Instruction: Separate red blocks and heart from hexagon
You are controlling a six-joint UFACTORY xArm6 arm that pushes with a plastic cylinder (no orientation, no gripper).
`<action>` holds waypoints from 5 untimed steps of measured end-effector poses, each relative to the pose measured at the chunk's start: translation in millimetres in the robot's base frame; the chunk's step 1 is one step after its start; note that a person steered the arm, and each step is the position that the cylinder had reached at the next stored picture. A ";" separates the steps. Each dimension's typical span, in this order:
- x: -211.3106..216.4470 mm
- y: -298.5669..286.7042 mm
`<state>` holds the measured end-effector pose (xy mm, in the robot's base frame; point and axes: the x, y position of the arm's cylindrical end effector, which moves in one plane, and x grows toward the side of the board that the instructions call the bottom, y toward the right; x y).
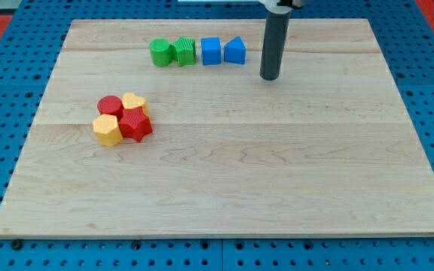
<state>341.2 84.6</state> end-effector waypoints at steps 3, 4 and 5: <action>59.4 -29.6; 53.6 -94.1; 37.4 -139.3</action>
<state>378.5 -54.7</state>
